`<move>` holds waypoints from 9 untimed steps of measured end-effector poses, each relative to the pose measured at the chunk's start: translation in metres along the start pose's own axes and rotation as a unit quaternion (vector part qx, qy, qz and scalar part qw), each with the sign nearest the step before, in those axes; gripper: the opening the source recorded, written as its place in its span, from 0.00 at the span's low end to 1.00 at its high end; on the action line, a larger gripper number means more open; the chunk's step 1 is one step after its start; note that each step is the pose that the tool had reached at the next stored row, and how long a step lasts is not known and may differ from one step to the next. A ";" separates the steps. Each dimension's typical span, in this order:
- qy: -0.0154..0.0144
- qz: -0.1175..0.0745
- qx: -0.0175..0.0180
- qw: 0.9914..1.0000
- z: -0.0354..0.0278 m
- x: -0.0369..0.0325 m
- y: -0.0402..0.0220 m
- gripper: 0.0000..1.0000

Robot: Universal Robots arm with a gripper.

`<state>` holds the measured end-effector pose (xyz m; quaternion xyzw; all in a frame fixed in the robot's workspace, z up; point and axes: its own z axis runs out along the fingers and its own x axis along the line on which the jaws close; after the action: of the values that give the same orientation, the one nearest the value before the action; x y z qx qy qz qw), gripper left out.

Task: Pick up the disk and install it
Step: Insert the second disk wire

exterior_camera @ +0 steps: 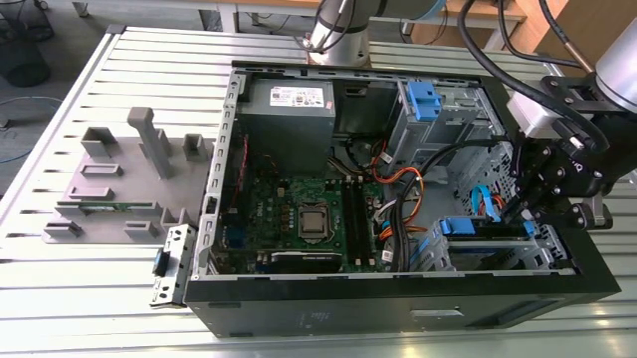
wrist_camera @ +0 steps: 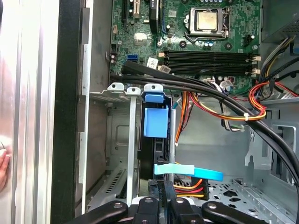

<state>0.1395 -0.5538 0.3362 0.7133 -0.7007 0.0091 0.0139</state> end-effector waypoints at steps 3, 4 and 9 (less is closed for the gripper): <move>0.000 0.000 0.000 1.000 0.0001 0.0000 0.0004 0.16; 0.000 0.000 0.000 1.000 0.0002 0.0000 0.0005 0.16; 0.000 0.000 0.000 1.000 0.0005 -0.0001 0.0007 0.16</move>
<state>0.1389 -0.5537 0.3357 0.7133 -0.7007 0.0094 0.0137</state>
